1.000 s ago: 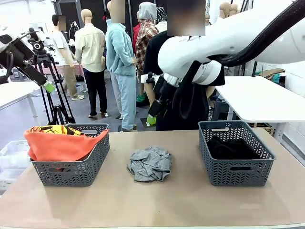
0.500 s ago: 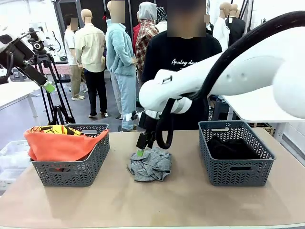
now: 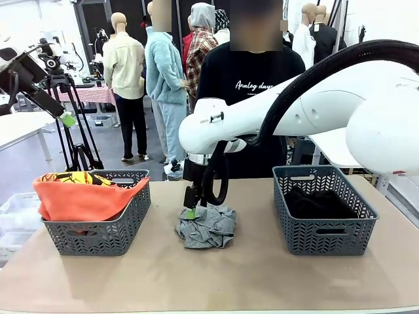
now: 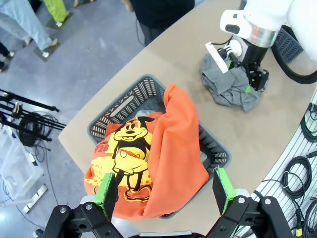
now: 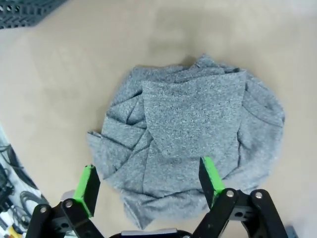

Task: Sort the tops and bottoms.
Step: Lift clothes from the center of the table with your right hand.

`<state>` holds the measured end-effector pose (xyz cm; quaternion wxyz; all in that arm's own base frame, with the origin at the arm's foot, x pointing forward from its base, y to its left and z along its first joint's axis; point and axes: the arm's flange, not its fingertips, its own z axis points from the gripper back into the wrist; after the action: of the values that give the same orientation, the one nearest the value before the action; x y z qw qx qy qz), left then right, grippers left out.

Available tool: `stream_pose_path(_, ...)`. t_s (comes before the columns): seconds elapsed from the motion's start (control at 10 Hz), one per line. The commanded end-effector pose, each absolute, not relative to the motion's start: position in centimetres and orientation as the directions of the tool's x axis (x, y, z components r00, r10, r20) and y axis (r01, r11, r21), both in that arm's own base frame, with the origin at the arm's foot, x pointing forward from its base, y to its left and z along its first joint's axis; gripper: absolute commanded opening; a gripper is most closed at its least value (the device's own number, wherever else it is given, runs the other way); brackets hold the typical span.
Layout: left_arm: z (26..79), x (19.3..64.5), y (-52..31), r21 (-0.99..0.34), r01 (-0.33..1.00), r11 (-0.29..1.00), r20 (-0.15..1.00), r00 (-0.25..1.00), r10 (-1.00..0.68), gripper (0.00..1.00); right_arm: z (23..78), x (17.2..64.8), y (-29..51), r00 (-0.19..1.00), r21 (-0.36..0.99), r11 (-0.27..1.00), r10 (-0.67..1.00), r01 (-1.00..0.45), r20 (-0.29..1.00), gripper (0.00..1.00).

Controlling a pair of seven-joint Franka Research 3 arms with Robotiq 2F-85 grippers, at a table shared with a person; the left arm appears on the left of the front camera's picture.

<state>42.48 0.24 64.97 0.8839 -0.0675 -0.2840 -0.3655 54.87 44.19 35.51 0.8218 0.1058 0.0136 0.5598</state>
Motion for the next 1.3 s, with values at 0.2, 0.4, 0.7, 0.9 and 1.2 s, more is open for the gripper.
stream_pose_path(0.2, 64.8, 42.3, 0.2, 0.099, 0.681, 0.726, 0.555, 0.568, -0.608, 1.0, 33.7, 54.9, 45.9, 0.341, 0.09, 0.339, 0.94, -0.937, 0.013, 1.0)
stream_pose_path(0.4, 64.8, 42.3, 0.2, 0.099, 0.681, 0.726, 0.555, 0.568, -0.608, 1.0, 32.9, 54.7, 46.1, 0.348, 0.057, 0.348, 0.937, -0.936, -0.004, 1.0)
stream_pose_path(0.7, 64.8, 42.3, 0.2, 0.099, 0.681, 0.726, 0.555, 0.568, -0.608, 1.0, 32.2, 54.4, 46.0, 0.331, 0.053, 0.332, 0.943, -0.942, -0.032, 1.0)
stream_pose_path(0.9, 64.8, 42.3, 0.2, 0.099, 0.681, 0.726, 0.555, 0.568, -0.608, 1.0, 32.1, 54.3, 45.8, 0.319, 0.048, 0.322, 0.946, -0.946, -0.058, 0.76)
stream_pose_path(1.2, 64.8, 42.3, 0.2, 0.099, 0.681, 0.726, 0.555, 0.568, -0.608, 1.0, 31.7, 54.2, 45.6, 0.316, 0.061, 0.321, 0.946, -0.945, -0.077, 0.28)
